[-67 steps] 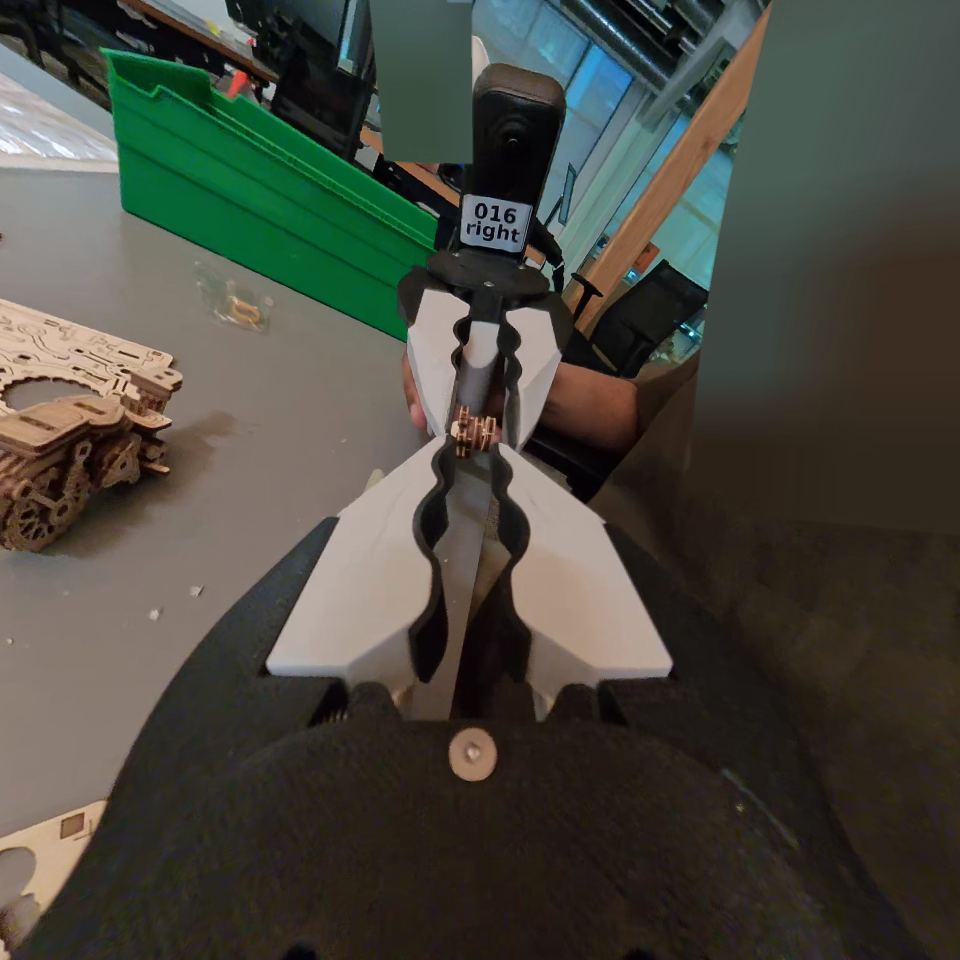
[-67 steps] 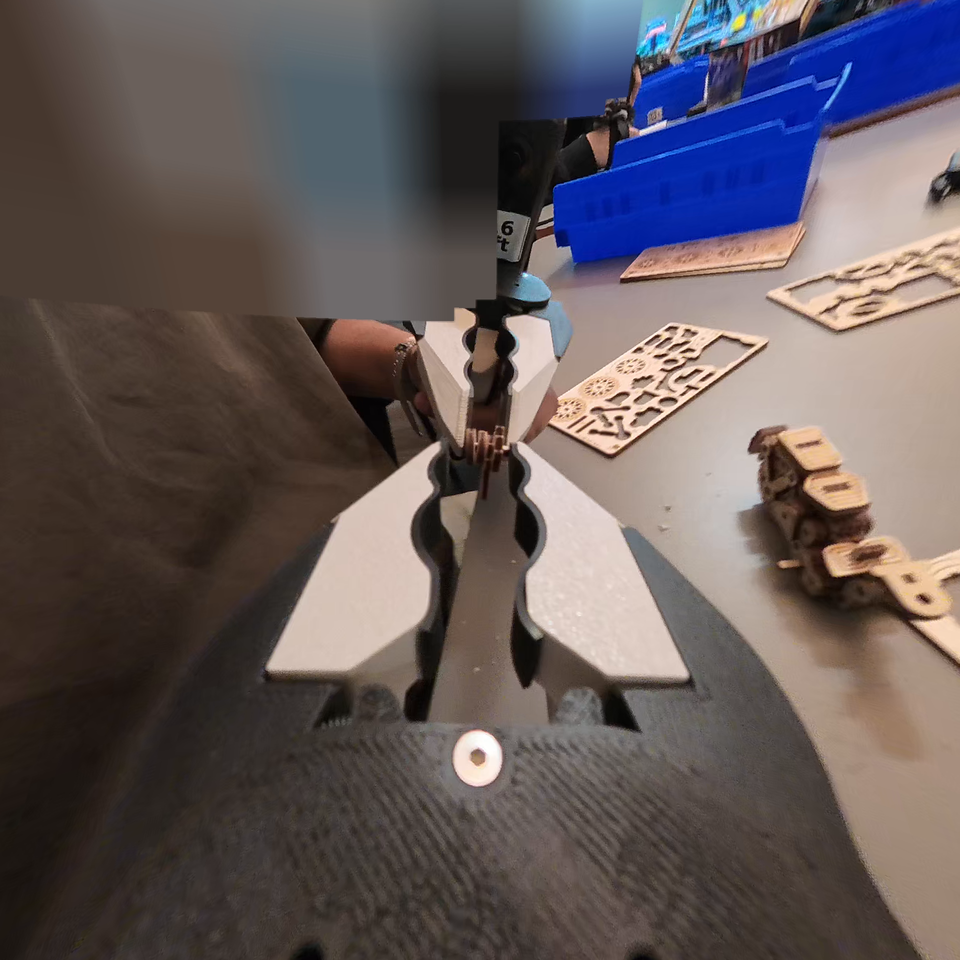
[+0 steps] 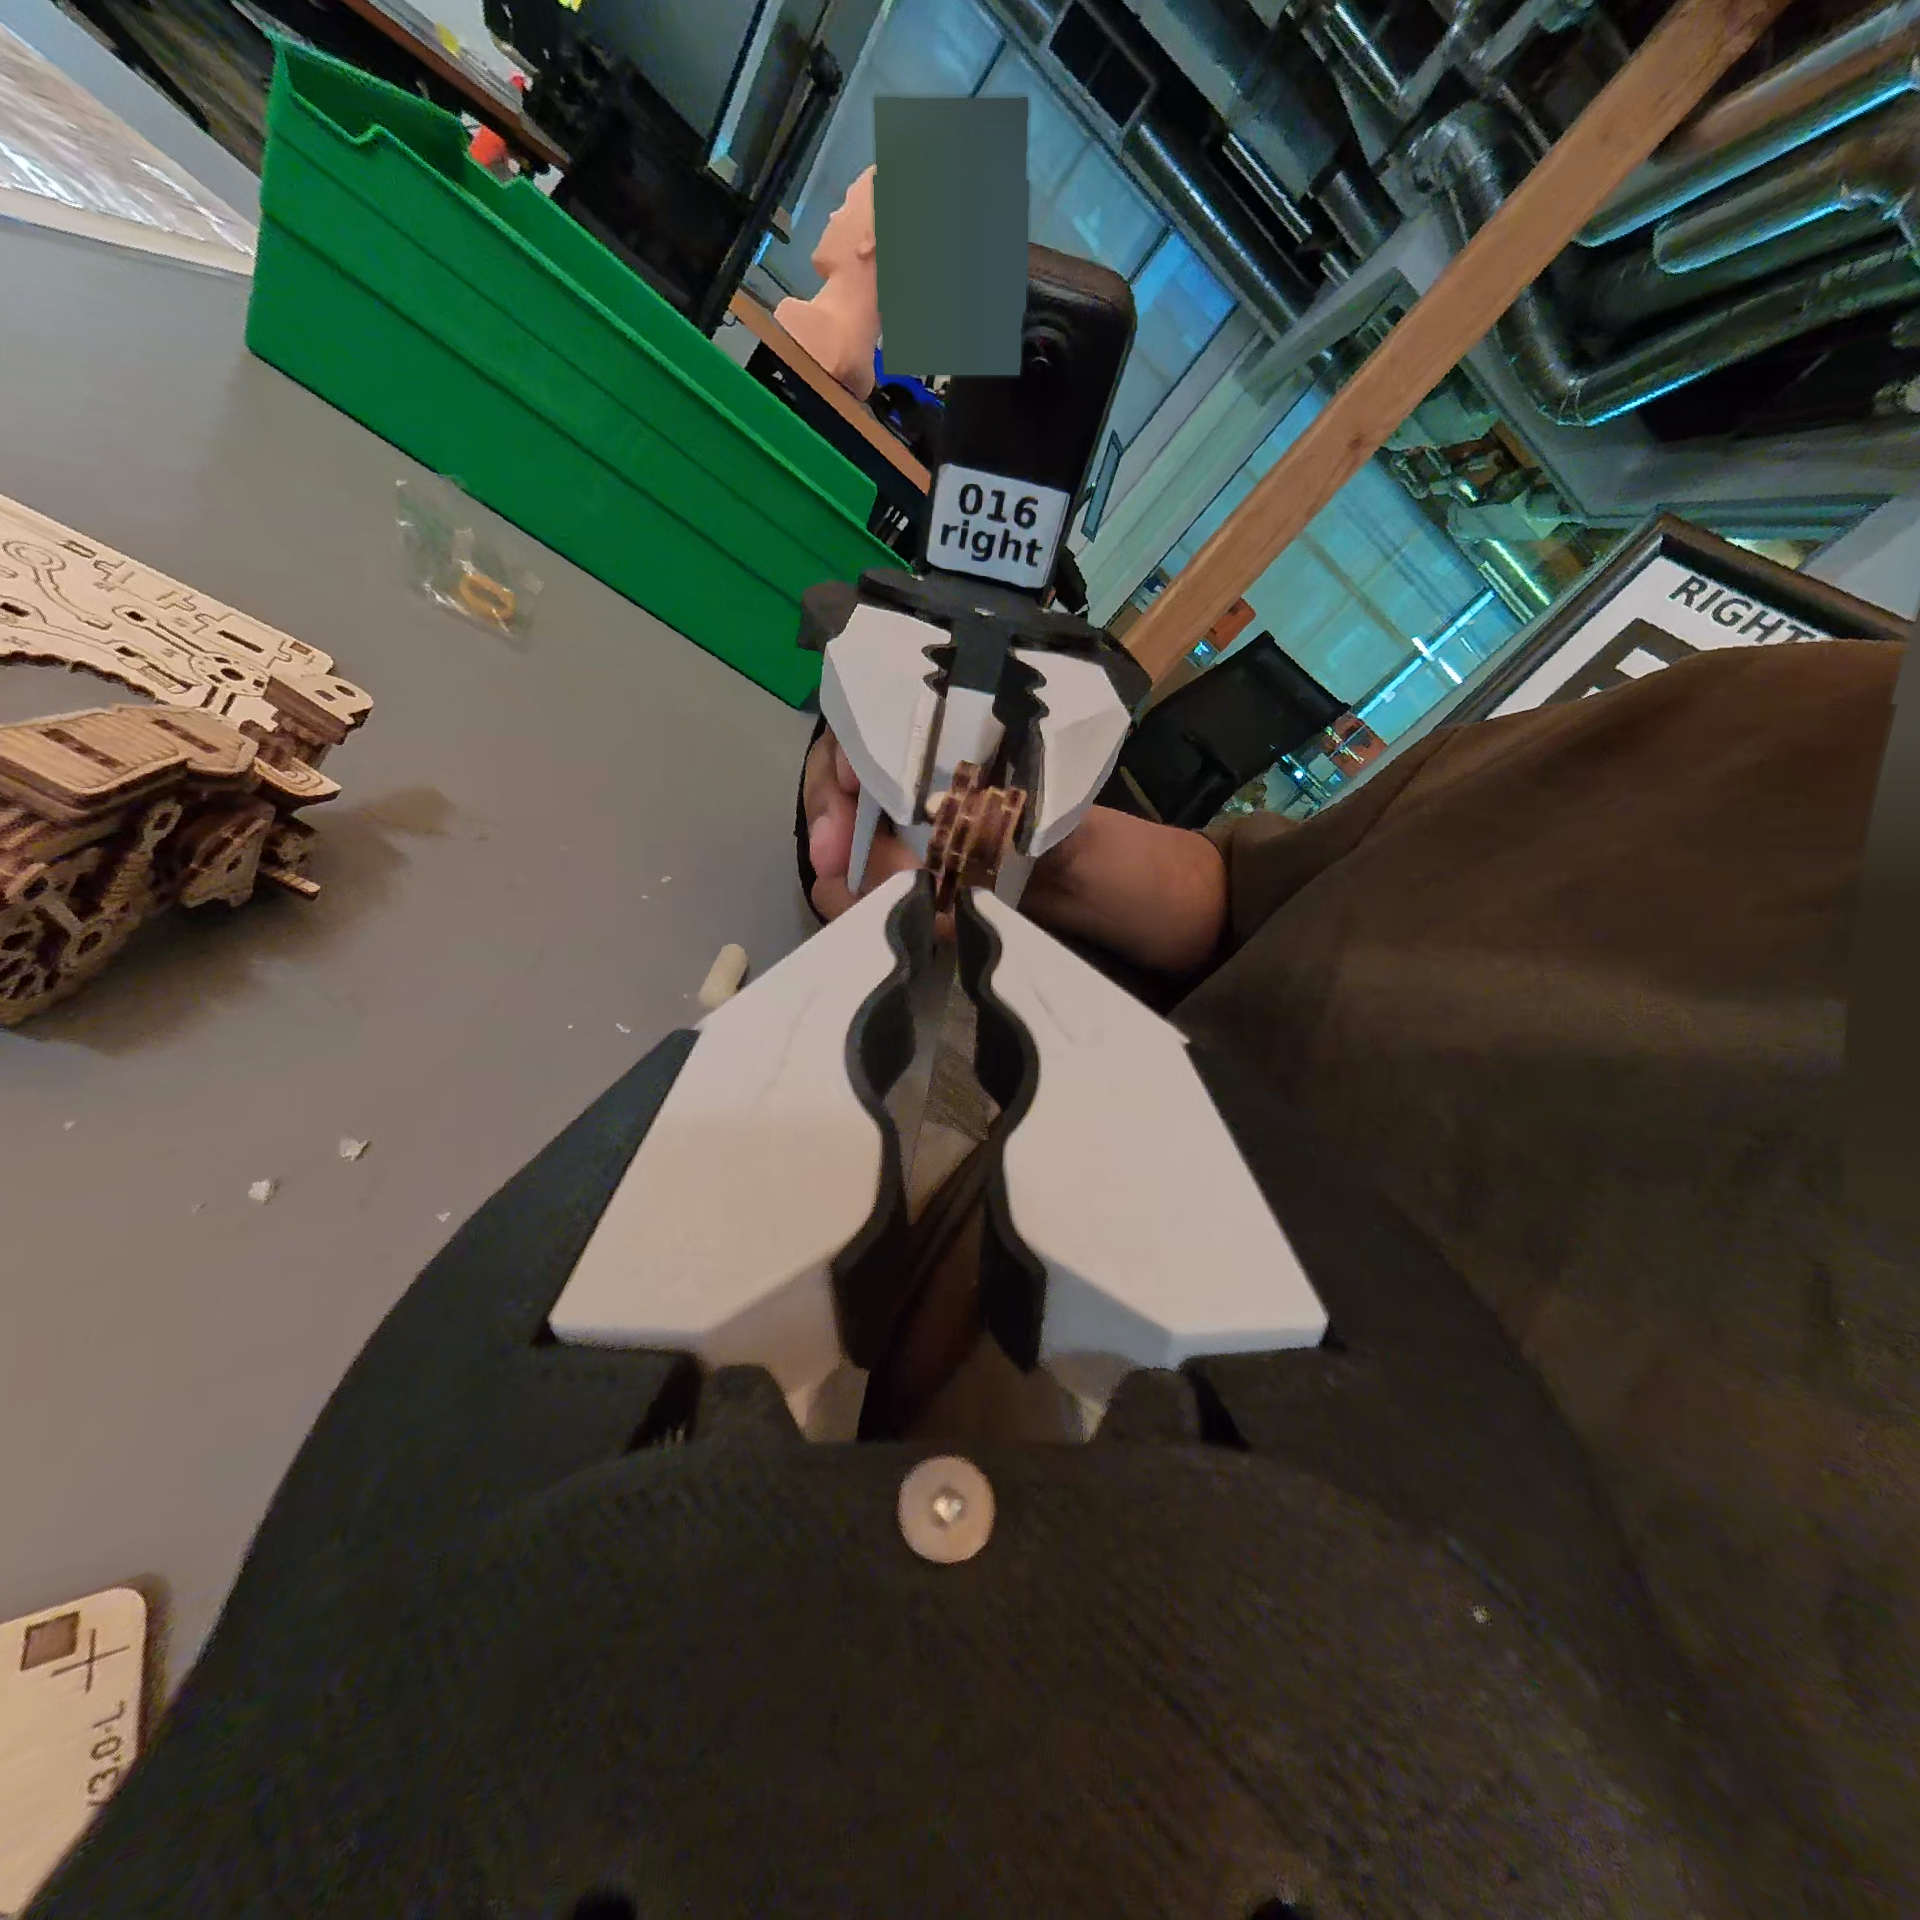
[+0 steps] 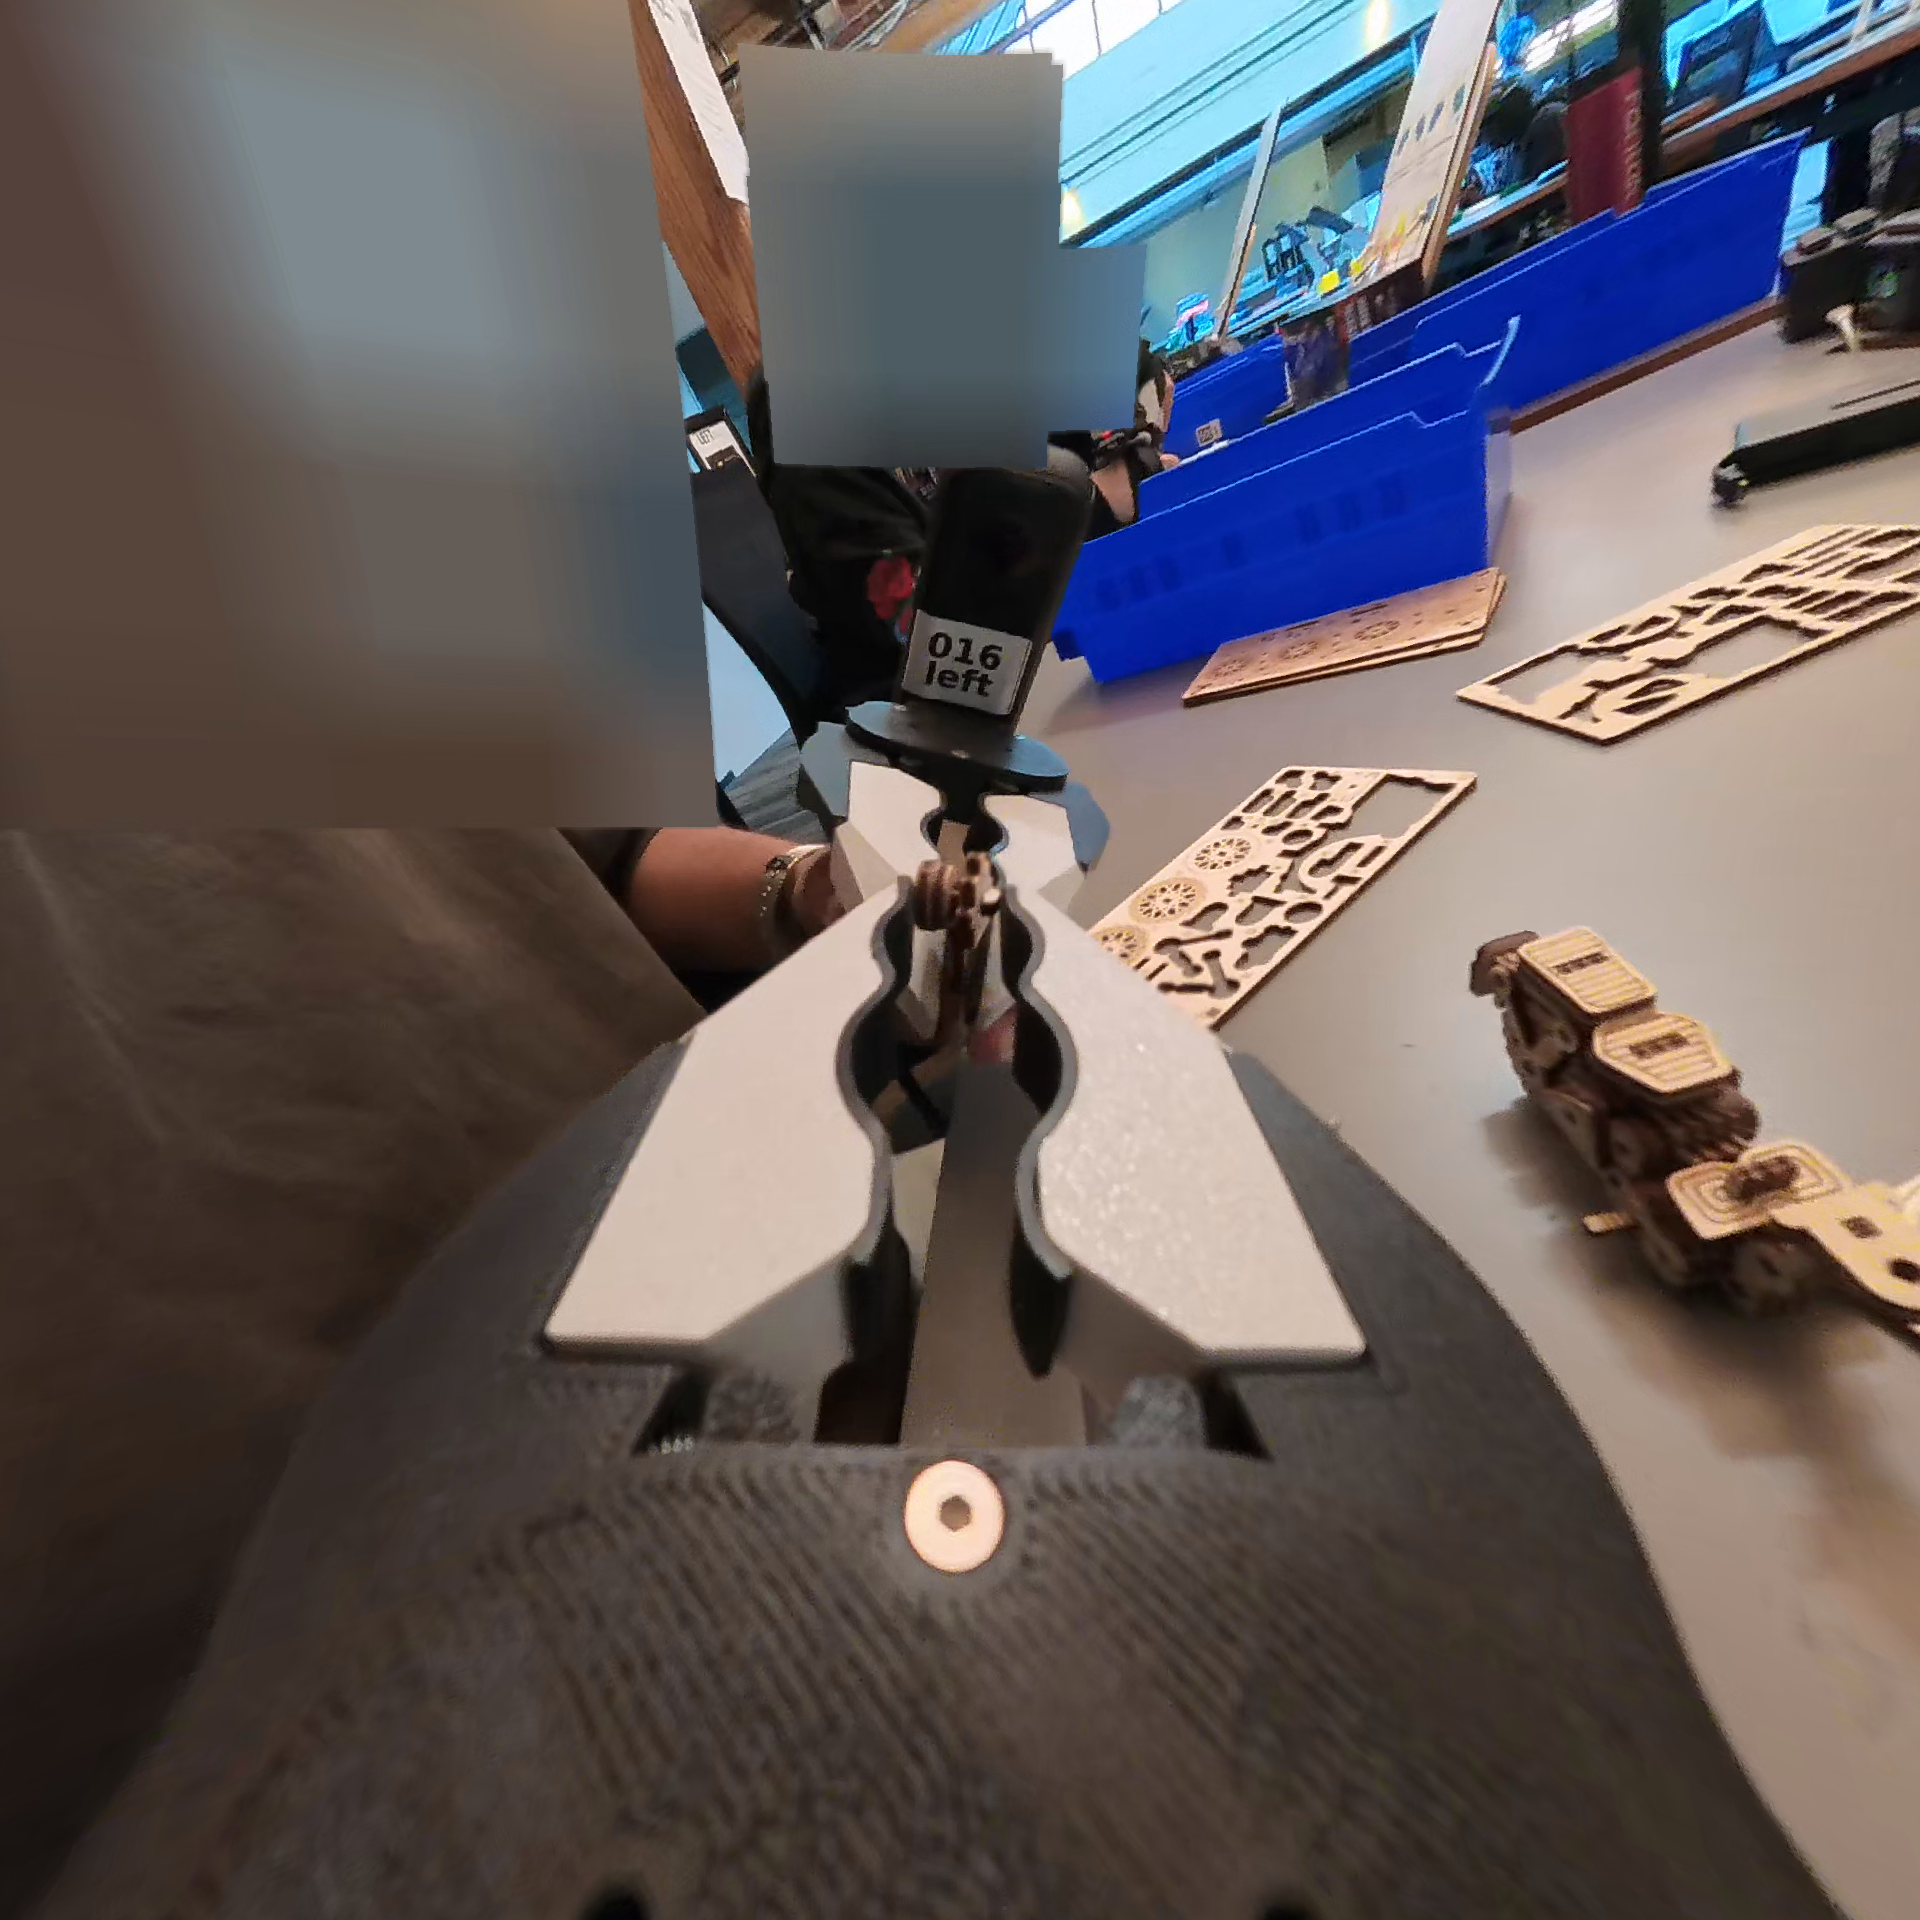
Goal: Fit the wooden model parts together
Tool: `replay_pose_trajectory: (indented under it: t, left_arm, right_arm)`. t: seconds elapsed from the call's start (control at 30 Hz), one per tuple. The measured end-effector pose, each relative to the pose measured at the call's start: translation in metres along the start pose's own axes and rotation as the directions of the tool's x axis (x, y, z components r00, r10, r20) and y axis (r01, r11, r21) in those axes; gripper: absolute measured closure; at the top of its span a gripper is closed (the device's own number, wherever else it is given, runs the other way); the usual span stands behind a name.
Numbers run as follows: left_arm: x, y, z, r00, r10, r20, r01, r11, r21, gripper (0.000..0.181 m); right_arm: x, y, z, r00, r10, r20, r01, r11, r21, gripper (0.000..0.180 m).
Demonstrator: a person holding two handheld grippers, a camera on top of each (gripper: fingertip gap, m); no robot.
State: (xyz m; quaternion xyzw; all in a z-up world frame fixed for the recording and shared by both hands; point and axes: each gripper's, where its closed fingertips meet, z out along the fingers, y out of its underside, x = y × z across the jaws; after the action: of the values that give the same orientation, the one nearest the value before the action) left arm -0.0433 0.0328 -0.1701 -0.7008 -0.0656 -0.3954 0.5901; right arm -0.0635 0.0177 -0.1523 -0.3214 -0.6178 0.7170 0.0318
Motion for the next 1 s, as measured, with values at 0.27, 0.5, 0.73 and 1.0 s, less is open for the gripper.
replay_pose_trajectory:
  t: [0.27, 0.5, 0.73, 1.0]
  left_arm:
    - [0.000, -0.003, -0.002, 1.000, -0.022, -0.018, 0.022, 1.000, 0.017, 0.181]
    - [-0.005, -0.016, -0.011, 0.985, -0.156, -0.075, 0.163, 0.982, 0.092, 0.181]
    - [-0.005, 0.002, -0.004, 0.938, -0.317, -0.143, 0.315, 0.948, -0.037, 0.181]
    - [-0.006, 0.015, 0.000, 0.956, -0.275, -0.104, 0.265, 0.959, -0.103, 0.181]
  right_arm:
    - [0.007, -0.003, -0.004, 0.999, -0.010, -0.038, 0.010, 1.000, 0.016, 0.136]
    - [0.025, -0.008, -0.018, 0.975, -0.139, -0.173, 0.135, 0.990, -0.032, 0.117]
    - [0.043, -0.026, -0.044, 0.712, -0.562, -0.421, 0.543, 0.821, -0.178, 0.135]
    - [0.039, -0.016, -0.045, 0.716, -0.572, -0.399, 0.559, 0.813, -0.162, 0.139]
